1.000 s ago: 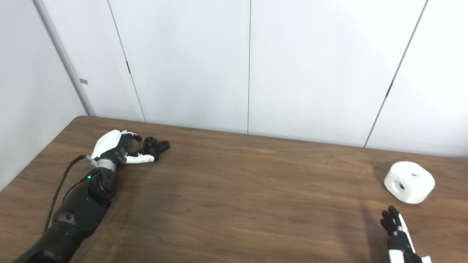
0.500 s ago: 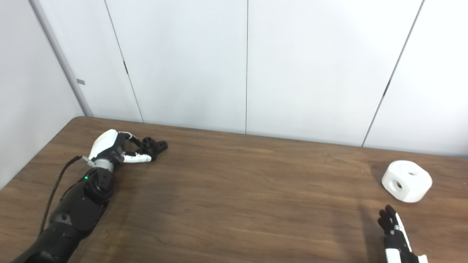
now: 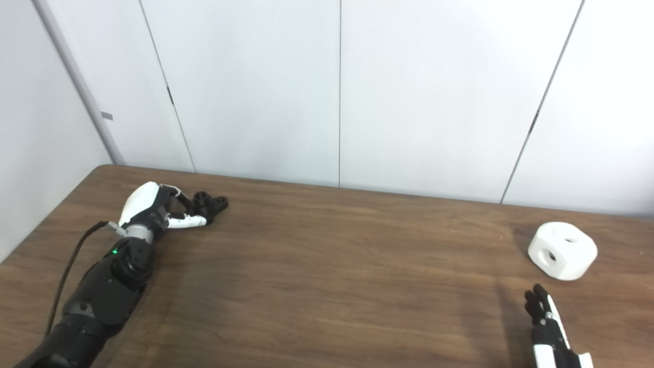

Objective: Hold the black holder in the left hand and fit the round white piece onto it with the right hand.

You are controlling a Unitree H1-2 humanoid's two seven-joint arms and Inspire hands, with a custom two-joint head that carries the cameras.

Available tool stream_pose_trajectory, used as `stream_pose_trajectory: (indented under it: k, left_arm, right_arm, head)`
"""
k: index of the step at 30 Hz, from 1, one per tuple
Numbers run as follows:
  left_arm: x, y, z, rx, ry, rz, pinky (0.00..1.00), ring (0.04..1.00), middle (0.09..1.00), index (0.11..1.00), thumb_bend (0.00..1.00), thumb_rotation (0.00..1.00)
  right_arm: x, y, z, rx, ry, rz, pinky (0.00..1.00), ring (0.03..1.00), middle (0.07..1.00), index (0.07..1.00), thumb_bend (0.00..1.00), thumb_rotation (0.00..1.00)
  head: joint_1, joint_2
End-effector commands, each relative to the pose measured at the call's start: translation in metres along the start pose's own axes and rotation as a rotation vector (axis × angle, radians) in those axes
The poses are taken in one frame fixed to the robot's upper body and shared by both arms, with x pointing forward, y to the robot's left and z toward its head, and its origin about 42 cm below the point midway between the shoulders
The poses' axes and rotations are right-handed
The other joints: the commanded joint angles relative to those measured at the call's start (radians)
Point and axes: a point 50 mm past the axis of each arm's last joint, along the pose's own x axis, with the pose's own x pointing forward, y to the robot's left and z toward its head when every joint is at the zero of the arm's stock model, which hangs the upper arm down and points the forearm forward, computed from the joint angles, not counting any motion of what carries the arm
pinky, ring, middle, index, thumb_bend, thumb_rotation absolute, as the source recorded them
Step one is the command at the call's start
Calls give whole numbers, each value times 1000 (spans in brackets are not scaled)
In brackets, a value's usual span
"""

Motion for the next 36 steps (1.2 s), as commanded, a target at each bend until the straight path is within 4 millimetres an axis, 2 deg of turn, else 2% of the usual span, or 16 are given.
stream_pose_trajectory:
  k: [1, 5, 12, 18, 29, 36]
  left_arm:
    - [3, 3, 6, -4, -40, -13, 924, 912, 778, 484, 524, 53]
    - [1, 2, 6, 6, -66, -17, 890, 887, 771, 484, 524, 52]
    - [-19, 1, 21, 2, -154, -61, 868, 892, 771, 484, 525, 55]
    - [-45, -6, 41, -2, -255, -114, 859, 896, 778, 485, 524, 54]
    - [-109, -32, 65, -12, -434, -207, 820, 878, 767, 484, 523, 53]
    - [-144, -47, 76, 0, -534, -247, 978, 866, 755, 483, 523, 52]
  right_arm:
    - [-3, 2, 4, 16, -35, -8, 1000, 958, 947, 961, 509, 1000]
    - [-3, 3, 5, 14, -36, -10, 1000, 952, 942, 962, 498, 1000]
    - [-1, 6, 5, 15, -44, -10, 1000, 955, 943, 962, 496, 1000]
    - [-1, 7, 5, 10, -48, -13, 1000, 948, 937, 955, 487, 1000]
    - [3, 12, 5, 35, -50, -13, 1000, 942, 932, 957, 508, 1000]
    - [7, 16, 12, 14, -55, -13, 1000, 949, 932, 956, 537, 1000]
  head:
    - [1, 1]
    - [-16, 5]
    - [-23, 10]
    - [-31, 15]
    - [-77, 38]
    - [-121, 70]
